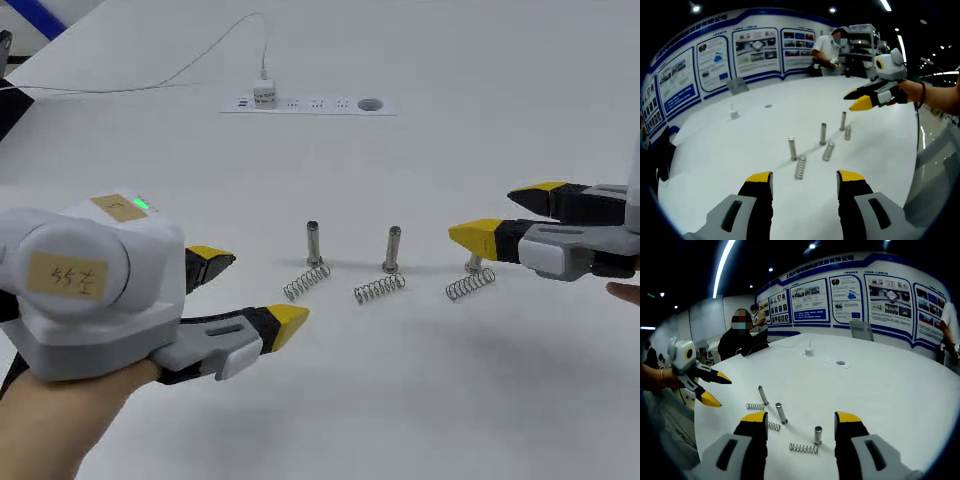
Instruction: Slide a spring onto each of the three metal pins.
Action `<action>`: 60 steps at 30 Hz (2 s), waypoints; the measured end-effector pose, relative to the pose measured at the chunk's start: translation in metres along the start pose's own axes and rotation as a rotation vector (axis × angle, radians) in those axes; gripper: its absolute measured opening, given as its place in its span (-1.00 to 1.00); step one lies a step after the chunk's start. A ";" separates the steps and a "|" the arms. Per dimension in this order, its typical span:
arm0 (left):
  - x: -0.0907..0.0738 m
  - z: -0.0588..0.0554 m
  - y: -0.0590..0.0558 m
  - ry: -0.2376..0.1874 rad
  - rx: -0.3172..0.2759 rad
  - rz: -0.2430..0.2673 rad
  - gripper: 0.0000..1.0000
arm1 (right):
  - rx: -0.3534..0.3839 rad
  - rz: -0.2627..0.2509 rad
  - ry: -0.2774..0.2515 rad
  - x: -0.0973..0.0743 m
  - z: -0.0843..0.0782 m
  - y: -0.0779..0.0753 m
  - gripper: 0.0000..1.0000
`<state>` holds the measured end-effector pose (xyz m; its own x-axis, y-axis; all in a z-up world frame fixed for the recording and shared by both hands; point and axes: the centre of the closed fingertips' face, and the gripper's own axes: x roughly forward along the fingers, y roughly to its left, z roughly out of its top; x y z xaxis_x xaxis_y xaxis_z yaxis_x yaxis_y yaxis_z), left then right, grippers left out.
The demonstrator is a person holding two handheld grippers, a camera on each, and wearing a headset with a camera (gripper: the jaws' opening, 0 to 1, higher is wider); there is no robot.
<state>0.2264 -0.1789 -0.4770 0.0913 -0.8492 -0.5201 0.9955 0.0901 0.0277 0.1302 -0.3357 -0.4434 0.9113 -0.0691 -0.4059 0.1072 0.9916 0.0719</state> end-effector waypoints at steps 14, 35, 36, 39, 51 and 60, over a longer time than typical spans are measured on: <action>0.036 -0.020 0.010 0.056 0.037 -0.034 -0.34 | -0.008 0.052 -0.033 -0.008 0.005 0.024 0.17; 0.067 -0.033 0.004 0.098 0.125 -0.111 -0.71 | 0.017 0.096 -0.008 -0.009 -0.009 0.040 0.16; 0.068 -0.032 0.005 0.096 0.128 -0.111 -0.73 | 0.020 0.096 -0.005 -0.008 -0.010 0.040 0.16; 0.069 -0.032 0.005 0.099 0.121 -0.112 -0.77 | 0.026 0.099 -0.001 -0.007 -0.013 0.042 0.16; 0.062 -0.036 0.013 0.148 0.114 -0.062 -0.80 | 0.070 0.132 0.010 -0.002 -0.014 0.055 0.12; 0.036 -0.009 0.000 0.009 -0.012 -0.057 -0.80 | 0.101 0.158 -0.013 -0.005 -0.008 0.062 0.08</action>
<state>0.2298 -0.2053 -0.5033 0.0346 -0.8486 -0.5279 0.9988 0.0482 -0.0120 0.1289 -0.2725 -0.4438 0.9250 0.0842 -0.3705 0.0015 0.9743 0.2251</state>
